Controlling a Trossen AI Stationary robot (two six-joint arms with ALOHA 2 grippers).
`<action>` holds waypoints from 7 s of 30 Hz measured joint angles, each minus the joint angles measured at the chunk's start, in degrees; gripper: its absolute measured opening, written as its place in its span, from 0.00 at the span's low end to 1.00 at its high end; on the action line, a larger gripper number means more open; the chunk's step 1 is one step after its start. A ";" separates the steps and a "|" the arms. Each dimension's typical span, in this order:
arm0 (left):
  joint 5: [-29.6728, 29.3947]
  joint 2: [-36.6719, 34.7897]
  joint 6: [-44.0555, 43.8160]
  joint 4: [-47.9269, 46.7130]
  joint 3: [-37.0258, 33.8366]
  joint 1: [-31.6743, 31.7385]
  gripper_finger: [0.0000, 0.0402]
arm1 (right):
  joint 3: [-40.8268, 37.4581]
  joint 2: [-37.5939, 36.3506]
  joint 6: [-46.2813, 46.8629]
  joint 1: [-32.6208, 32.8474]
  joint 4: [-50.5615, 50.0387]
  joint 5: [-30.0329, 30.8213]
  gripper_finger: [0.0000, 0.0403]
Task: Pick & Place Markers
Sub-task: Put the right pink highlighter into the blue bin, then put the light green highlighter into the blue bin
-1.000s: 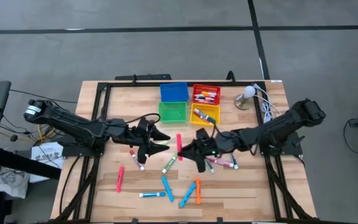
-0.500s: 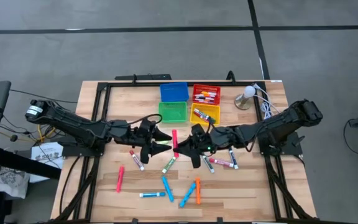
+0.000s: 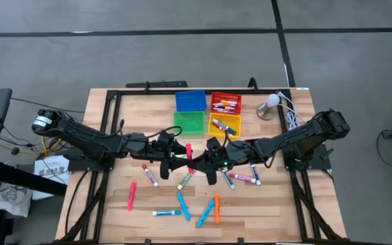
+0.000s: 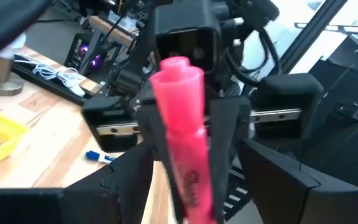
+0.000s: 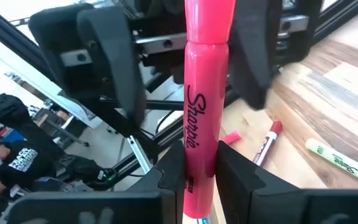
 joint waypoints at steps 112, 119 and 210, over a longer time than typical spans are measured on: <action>22.60 35.59 54.29 -49.52 39.87 49.83 0.17 | -24.37 -47.92 11.33 7.51 -45.30 23.09 0.17; 23.02 38.50 55.76 -50.49 39.87 51.53 0.17 | -24.37 -47.93 11.34 6.47 -44.73 23.08 0.17; 23.05 23.99 37.55 -57.78 39.78 44.79 0.43 | -24.33 -47.93 10.86 5.68 -42.41 21.79 0.17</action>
